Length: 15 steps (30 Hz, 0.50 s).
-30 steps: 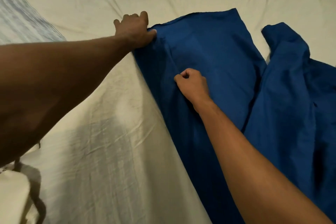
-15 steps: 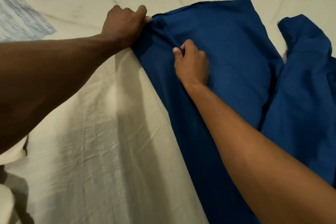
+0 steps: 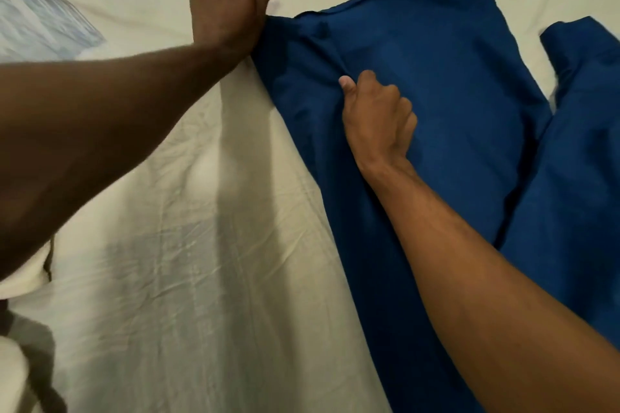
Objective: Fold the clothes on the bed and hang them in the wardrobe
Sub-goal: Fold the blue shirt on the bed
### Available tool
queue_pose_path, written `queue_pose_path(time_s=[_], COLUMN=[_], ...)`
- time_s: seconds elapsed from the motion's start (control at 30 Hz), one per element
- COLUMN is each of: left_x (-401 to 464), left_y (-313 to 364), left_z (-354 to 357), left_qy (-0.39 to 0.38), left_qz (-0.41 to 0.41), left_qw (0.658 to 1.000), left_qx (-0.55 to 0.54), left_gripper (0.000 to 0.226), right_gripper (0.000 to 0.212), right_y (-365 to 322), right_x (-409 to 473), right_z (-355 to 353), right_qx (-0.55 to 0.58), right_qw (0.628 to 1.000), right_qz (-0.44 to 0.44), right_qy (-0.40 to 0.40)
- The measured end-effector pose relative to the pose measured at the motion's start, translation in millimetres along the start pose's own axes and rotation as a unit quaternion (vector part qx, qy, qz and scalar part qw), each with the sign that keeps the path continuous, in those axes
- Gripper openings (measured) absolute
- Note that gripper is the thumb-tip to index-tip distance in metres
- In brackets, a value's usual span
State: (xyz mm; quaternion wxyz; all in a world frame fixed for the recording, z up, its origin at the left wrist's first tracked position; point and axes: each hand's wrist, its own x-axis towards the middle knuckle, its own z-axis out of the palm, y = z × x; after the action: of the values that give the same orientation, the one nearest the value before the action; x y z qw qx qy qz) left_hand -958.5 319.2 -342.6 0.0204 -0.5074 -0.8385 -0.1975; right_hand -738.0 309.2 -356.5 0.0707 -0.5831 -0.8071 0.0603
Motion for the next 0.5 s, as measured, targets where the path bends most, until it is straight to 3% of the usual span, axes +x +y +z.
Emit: queue_pose_path(time_s=[0.07, 0.13, 0.23, 0.27, 0.33, 0.37, 0.43, 0.5], left_x=[-17, -29, -48, -55, -59, -58, -50, -42], left_y=[0, -4, -10, -7, -4, 0, 6, 7], left_z=[1, 4, 6, 3, 2, 1, -4, -7], left_qy=[0.037, 0.034, -0.008, -0.032, -0.084, -0.103, -0.092, -0.067], left_qz=[-0.162, -0.310, -0.429, -0.433, -0.391, -0.363, -0.334, -0.300], left_qw=[0.978, 0.922, 0.834, 0.826, 0.859, 0.880, 0.896, 0.920], left_qx=[-0.127, -0.230, -0.347, -0.359, -0.321, -0.289, -0.277, -0.242], left_gripper=[0.063, 0.061, 0.062, 0.068, 0.068, 0.056, 0.026, 0.016], right_gripper=[0.047, 0.046, 0.045, 0.044, 0.044, 0.044, 0.045, 0.047], right_y=[1, 2, 2, 1, 1, 0, 0, 1], right_x=[-3, -5, -8, -9, -11, -11, -11, -9], right_z=[0, -1, -2, -2, -2, -2, -2, -3], right_qx=[0.003, 0.005, 0.012, 0.014, 0.021, 0.023, 0.024, 0.023], right_qw=[1.000, 1.000, 1.000, 1.000, 1.000, 1.000, 1.000, 1.000], right_qz=[0.007, 0.010, 0.013, 0.014, 0.011, 0.007, -0.001, -0.011], right_qy=[-0.003, -0.004, -0.006, -0.006, -0.005, -0.005, -0.002, 0.006])
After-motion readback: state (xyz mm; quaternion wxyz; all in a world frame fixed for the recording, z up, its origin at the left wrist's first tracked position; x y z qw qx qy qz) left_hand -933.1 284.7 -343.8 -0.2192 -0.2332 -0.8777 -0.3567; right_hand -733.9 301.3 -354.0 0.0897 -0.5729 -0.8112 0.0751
